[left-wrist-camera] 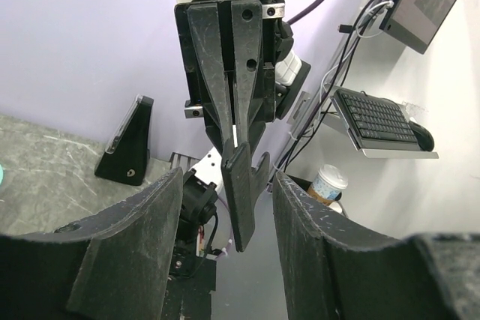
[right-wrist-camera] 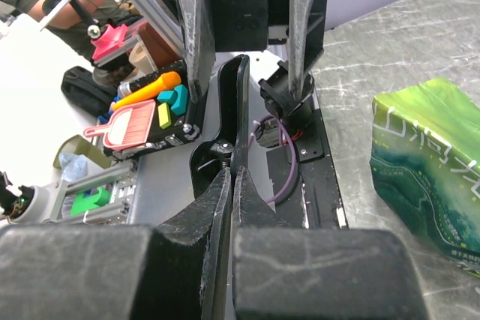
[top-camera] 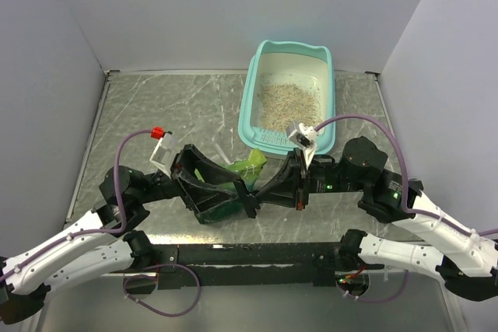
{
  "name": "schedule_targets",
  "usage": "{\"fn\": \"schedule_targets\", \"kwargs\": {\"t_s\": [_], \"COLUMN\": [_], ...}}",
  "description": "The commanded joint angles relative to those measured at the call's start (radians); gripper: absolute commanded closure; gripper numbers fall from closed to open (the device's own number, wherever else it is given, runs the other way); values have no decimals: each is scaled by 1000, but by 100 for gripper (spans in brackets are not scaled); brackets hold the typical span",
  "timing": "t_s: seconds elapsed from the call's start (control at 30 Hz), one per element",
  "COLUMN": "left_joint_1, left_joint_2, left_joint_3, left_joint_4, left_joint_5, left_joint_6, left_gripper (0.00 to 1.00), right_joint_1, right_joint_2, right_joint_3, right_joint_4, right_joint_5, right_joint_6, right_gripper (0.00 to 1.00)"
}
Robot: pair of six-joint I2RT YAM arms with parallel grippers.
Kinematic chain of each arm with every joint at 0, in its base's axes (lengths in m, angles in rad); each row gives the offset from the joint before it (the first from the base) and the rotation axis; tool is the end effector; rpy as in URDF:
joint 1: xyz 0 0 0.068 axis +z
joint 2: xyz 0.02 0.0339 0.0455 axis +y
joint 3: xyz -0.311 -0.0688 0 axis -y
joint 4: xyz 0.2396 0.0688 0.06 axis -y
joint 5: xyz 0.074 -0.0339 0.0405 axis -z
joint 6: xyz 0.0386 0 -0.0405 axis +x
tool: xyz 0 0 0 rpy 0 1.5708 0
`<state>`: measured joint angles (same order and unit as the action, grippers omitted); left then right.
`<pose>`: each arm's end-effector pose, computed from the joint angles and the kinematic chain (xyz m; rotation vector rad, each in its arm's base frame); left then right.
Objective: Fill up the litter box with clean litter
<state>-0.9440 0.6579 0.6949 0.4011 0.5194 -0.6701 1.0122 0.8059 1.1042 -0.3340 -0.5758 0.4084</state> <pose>0.0481 -0.0991 0.4181 0.7012 1.1892 -1.6811 0.0470 0.1149 0.4618 -1.0086 1.5387 1.5102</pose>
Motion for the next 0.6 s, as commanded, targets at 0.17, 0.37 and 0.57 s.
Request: {"fn": "schedule_targets", "kwargs": {"t_s": [0.17, 0.37, 0.57], "left_joint_1": [4, 2, 2], "left_joint_2": [17, 20, 23], "left_joint_3": [20, 15, 9], "left_joint_4": [47, 71, 91], "left_joint_5": [4, 11, 28], "left_joint_6": [3, 0, 0], "left_gripper": [53, 63, 85], "right_joint_1": [5, 8, 9], "right_joint_2": [18, 21, 29], "right_joint_3": [8, -4, -1], "right_joint_4": [96, 115, 96], "right_joint_5": [-32, -56, -52], "right_joint_6": [13, 18, 18], "right_gripper": [100, 100, 100]}}
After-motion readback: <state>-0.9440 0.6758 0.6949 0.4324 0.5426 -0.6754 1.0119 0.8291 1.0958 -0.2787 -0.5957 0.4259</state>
